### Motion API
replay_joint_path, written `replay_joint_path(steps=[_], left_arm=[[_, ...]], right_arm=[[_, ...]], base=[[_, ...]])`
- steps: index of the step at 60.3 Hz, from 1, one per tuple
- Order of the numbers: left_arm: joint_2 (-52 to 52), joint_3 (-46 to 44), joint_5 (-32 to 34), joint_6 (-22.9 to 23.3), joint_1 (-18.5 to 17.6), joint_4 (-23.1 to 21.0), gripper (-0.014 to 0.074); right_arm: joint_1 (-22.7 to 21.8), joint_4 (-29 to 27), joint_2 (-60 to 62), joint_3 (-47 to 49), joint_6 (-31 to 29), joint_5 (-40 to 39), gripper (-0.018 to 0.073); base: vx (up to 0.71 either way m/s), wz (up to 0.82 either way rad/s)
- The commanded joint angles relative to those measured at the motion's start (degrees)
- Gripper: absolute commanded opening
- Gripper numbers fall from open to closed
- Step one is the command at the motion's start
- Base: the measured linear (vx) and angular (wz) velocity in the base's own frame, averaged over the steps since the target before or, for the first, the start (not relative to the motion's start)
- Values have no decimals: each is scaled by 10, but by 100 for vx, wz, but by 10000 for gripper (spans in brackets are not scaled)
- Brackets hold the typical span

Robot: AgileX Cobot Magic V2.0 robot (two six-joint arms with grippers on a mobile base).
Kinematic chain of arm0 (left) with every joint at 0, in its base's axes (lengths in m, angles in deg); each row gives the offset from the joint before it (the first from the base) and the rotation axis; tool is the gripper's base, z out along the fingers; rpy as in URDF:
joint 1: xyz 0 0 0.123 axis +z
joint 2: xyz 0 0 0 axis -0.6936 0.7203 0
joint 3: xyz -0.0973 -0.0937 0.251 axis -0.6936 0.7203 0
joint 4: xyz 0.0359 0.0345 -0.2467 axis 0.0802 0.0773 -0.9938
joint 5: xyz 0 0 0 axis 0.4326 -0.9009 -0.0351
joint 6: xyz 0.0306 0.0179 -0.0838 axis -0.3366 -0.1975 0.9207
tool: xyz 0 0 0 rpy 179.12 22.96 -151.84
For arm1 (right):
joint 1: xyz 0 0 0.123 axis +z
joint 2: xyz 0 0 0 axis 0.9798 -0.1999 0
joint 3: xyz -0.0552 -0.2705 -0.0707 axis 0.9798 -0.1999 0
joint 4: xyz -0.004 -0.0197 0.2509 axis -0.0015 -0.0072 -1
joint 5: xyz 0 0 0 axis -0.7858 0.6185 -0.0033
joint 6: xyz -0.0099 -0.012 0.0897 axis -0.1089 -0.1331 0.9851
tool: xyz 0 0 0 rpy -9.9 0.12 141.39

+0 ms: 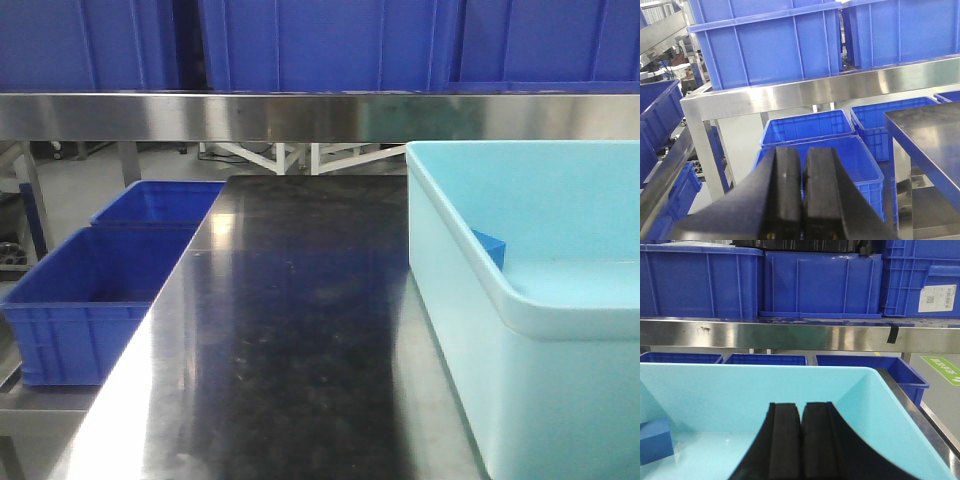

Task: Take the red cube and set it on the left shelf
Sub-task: 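Move the open right gripper down over the red cube in the light-blue bin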

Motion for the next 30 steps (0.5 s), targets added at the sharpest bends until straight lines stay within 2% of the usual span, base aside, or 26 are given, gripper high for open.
replay_joint_path(steps=[1, 30], left_arm=[[5, 13, 52, 0, -1, -3, 106], [5, 13, 52, 0, -1, -3, 106]], right_arm=[[0, 5, 9, 15, -1, -51, 49], [0, 5, 9, 15, -1, -51, 49]], base=[[0, 0], [0, 0]])
